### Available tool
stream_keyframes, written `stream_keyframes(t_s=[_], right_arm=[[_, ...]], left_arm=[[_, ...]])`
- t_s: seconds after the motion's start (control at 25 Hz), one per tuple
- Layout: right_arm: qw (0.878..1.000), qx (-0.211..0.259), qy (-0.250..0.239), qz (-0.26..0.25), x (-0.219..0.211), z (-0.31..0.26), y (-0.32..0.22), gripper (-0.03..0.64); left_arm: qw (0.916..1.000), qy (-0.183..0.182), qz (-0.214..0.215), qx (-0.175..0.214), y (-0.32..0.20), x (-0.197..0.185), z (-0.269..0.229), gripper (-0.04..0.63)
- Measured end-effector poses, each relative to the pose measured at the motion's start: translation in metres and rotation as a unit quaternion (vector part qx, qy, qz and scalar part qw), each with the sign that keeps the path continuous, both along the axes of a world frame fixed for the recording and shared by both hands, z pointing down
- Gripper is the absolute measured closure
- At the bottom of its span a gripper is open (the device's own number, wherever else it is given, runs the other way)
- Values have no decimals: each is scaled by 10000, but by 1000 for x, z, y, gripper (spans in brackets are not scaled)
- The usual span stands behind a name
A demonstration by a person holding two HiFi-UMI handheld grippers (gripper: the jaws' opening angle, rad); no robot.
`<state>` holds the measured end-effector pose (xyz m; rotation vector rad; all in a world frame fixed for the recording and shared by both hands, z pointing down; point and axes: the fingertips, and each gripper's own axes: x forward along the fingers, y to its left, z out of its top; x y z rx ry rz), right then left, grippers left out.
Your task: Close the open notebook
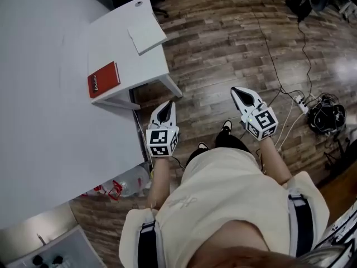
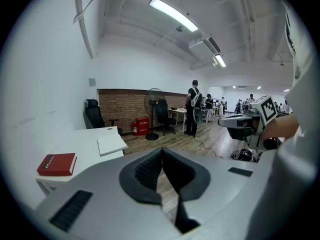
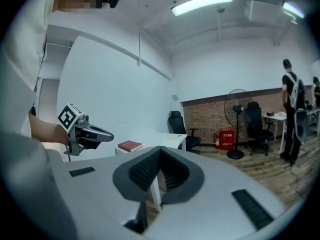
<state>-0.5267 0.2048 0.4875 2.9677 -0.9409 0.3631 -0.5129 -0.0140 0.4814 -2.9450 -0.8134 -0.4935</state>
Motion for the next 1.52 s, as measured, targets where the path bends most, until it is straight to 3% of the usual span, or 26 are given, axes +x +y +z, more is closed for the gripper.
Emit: stream_keyframes(t_s=[0.24,0.44,0.64,0.96,1.28,1.52], right_arm=[[9995,244,201,36,41,-1,38,609],[9990,140,238,-356,73,9,45,609],[9994,169,2,-309,97,24,66,609],[9995,122,-184,-214,159,33,88,609],[9999,-131,11,-25,250,5,86,609],[9998,-118,89,93,316,-6,66,609]], left_arm=[[9997,15,-205,119,29,42,-6,575],[9964,-244,-548,-602,45,72,-1,575],[9948,-479,-774,-450,55,98,14,575],[9967,-346,-634,-367,77,175,15,575],[9985,-148,-273,-444,83,283,8,575],[9998,187,-5,-90,77,357,0,575]])
